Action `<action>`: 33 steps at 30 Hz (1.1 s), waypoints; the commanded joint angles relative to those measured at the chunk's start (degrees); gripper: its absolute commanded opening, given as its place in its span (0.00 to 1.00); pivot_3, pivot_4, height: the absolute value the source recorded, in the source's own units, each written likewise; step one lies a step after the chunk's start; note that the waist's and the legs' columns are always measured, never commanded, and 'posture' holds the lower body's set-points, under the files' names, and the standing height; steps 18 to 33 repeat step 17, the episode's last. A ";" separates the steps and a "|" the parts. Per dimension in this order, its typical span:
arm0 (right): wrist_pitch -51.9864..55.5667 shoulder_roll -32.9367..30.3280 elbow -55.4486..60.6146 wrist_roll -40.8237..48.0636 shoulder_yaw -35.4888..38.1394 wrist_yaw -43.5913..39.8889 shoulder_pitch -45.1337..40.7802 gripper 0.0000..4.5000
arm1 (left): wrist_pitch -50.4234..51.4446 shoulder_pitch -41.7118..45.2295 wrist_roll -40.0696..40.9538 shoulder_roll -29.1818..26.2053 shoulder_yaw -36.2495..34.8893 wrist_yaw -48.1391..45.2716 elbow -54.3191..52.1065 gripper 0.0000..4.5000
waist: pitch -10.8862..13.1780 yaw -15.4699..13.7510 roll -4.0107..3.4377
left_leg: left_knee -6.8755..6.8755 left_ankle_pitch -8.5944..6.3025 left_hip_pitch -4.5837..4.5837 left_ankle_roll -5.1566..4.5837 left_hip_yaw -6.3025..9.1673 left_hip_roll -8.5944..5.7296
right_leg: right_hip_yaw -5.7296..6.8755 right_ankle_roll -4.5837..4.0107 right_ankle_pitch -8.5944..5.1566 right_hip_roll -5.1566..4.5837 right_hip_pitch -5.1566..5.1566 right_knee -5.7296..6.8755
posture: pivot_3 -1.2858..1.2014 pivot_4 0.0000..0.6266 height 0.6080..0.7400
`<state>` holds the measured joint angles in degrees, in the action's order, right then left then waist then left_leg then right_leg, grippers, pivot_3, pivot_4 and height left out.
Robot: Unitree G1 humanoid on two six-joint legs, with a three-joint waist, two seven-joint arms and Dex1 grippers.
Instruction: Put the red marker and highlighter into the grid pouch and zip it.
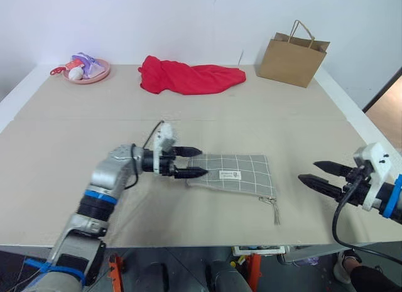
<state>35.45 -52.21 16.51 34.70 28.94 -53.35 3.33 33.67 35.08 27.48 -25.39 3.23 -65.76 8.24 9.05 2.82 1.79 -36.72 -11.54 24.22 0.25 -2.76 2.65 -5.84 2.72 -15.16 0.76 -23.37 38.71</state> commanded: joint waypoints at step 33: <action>-5.93 1.36 -2.85 -1.48 0.58 -2.07 2.65 0.79 | 5.60 -21.41 3.53 -11.88 -24.29 21.01 -11.44 0.91 | 0.04 -0.76 0.17 | 0.04 0.14 -0.07 -0.05 -0.21 -0.05 | 0.15 -0.15 -0.01 -0.52 0.06 -0.05 | 0.52 0.24 1.00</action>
